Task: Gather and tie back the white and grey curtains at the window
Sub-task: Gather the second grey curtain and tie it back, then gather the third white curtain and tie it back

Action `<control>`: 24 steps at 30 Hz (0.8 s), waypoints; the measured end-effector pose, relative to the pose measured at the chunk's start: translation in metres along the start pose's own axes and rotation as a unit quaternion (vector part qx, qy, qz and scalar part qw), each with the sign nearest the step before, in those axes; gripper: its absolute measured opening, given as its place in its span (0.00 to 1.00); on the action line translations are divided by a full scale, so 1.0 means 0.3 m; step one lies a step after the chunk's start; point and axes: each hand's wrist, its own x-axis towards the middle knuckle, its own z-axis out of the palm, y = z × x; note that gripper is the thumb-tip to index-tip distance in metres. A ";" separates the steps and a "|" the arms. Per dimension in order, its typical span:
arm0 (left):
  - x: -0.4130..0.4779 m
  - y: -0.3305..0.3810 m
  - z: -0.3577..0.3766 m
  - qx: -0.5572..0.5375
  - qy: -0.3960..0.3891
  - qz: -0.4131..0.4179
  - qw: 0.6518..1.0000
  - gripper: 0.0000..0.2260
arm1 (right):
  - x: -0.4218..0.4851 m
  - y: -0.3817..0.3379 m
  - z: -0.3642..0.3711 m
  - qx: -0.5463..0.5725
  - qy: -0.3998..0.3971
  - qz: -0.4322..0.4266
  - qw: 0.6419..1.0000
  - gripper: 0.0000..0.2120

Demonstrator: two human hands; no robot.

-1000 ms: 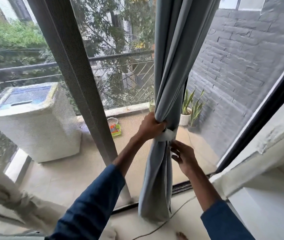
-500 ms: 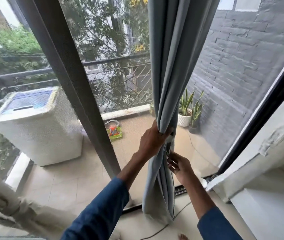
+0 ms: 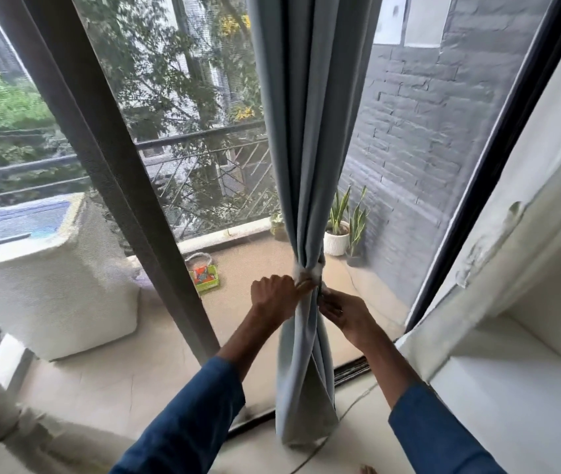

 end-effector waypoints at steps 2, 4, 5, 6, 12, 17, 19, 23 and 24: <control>-0.004 0.029 0.036 -0.074 -0.047 -0.010 0.996 0.25 | -0.016 -0.006 -0.026 0.008 -0.016 -0.011 1.000 0.05; -0.019 0.068 0.050 -0.181 -0.066 -0.003 0.981 0.22 | -0.017 -0.009 -0.059 0.030 -0.021 -0.016 0.999 0.07; -0.036 0.100 0.040 -0.226 -0.068 0.007 0.972 0.21 | -0.017 -0.016 -0.079 0.041 -0.028 -0.017 0.999 0.07; -0.046 0.131 0.034 -0.249 -0.066 0.018 0.966 0.20 | -0.016 -0.022 -0.098 0.050 -0.035 -0.018 0.998 0.08; -0.006 0.310 0.028 -0.232 -0.090 0.036 0.968 0.19 | -0.022 -0.144 -0.205 0.022 -0.046 -0.012 0.999 0.14; 0.075 0.517 0.041 -0.158 -0.024 0.019 0.987 0.23 | -0.031 -0.314 -0.356 0.010 -0.063 -0.051 0.997 0.17; 0.116 0.606 0.045 -0.157 -0.026 0.003 0.987 0.23 | -0.044 -0.395 -0.418 -0.006 -0.078 -0.065 0.995 0.19; 0.188 0.785 0.028 -0.214 -0.010 -0.014 0.977 0.15 | -0.053 -0.563 -0.565 -0.044 -0.063 -0.072 0.994 0.12; 0.207 0.816 0.027 -0.218 -0.007 -0.015 0.976 0.14 | -0.057 -0.604 -0.594 -0.052 -0.053 -0.074 0.994 0.11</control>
